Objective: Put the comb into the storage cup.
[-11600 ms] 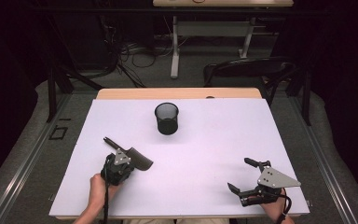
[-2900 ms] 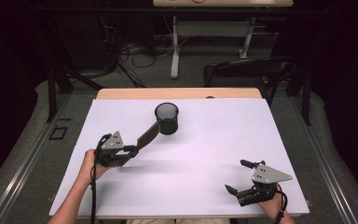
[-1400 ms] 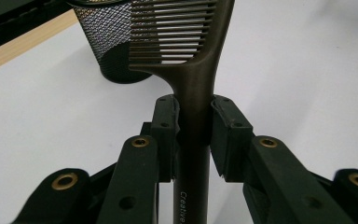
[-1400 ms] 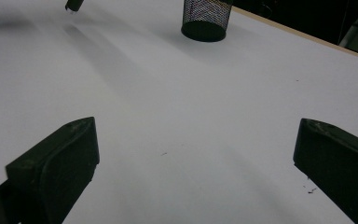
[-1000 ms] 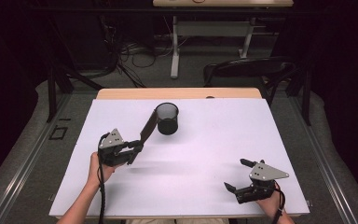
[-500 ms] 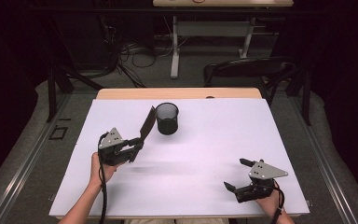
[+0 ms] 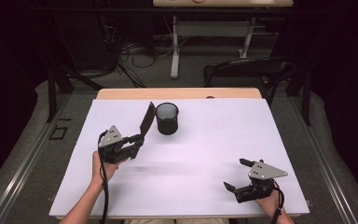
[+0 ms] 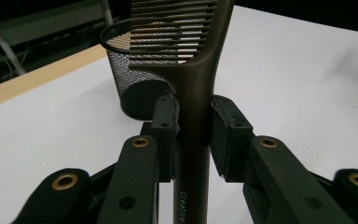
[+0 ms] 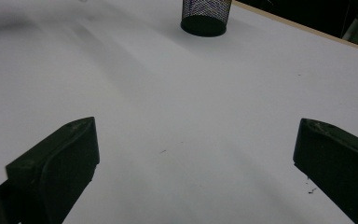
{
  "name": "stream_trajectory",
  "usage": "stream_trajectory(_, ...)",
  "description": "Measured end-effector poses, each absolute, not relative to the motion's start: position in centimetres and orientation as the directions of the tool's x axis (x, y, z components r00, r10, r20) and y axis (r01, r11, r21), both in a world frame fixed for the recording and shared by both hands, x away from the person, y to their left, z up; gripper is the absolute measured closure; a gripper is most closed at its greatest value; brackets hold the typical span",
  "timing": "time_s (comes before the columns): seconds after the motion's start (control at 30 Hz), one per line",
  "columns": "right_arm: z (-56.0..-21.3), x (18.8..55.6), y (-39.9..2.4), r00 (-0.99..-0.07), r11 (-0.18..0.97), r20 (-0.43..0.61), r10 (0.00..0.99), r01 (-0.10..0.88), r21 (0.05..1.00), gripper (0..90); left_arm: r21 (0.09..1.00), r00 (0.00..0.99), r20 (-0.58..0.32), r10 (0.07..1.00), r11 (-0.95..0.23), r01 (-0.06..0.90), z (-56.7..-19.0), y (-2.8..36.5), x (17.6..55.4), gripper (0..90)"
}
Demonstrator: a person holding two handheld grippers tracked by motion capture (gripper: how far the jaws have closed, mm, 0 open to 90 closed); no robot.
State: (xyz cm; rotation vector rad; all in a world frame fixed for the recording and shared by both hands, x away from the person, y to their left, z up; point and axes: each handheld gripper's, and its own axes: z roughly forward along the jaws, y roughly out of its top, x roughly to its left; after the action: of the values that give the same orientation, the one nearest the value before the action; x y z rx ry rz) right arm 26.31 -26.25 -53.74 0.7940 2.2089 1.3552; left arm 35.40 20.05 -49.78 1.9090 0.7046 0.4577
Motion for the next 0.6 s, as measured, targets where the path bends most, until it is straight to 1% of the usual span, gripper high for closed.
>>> stream_trajectory(0.6,-53.7,26.3,-26.1,-0.748,0.364,-0.066,0.661,0.241,0.900,0.0,0.925,0.744,0.001,0.668,-0.284,0.254,-48.5,19.0,36.1,72.6)
